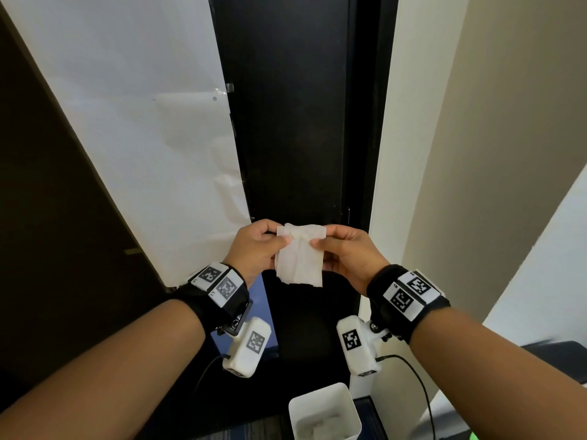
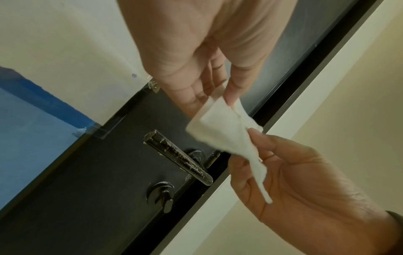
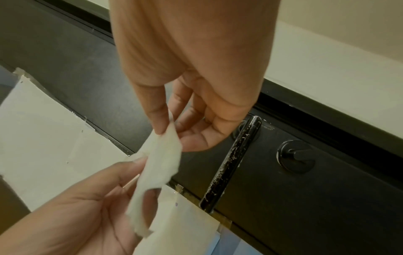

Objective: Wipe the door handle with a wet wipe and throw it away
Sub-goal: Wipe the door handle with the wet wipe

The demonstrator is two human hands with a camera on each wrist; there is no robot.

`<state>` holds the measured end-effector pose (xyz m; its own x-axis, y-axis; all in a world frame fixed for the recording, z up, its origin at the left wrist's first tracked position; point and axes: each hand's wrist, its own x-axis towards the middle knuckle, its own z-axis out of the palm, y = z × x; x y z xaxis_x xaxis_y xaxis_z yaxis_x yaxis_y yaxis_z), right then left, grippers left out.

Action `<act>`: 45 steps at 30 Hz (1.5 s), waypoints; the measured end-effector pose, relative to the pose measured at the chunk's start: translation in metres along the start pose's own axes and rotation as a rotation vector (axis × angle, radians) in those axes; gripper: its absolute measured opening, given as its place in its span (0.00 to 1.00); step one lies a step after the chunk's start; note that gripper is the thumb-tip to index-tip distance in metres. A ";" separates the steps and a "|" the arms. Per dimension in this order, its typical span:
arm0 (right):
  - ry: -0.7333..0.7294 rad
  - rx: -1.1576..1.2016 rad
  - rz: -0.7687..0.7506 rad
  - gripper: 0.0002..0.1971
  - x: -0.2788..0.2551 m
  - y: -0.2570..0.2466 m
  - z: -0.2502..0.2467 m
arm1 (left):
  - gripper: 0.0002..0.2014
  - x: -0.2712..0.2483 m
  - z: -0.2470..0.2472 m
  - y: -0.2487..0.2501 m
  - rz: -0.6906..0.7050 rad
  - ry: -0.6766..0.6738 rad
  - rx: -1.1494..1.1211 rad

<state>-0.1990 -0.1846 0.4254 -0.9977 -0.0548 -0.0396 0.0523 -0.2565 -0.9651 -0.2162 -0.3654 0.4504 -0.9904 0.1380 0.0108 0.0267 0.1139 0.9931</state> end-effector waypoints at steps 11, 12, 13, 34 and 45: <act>-0.081 -0.006 -0.064 0.15 0.001 -0.004 -0.003 | 0.11 0.002 -0.001 0.002 -0.022 -0.052 -0.110; -0.072 0.008 -0.079 0.15 0.002 -0.003 -0.003 | 0.13 0.002 0.000 0.002 -0.049 -0.090 -0.106; -0.066 0.013 -0.097 0.14 0.002 -0.004 -0.004 | 0.15 0.000 0.001 0.001 -0.065 -0.116 -0.083; -0.034 -0.364 -0.333 0.12 0.010 0.002 -0.012 | 0.13 0.005 0.004 0.001 -0.094 -0.085 -0.030; -0.174 0.281 0.158 0.19 0.002 0.026 -0.006 | 0.13 0.007 0.010 -0.003 0.010 -0.163 0.049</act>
<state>-0.1997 -0.1854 0.3982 -0.9556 -0.2718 -0.1143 0.2386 -0.4852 -0.8412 -0.2214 -0.3547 0.4467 -0.9550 0.2966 -0.0019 0.0473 0.1586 0.9862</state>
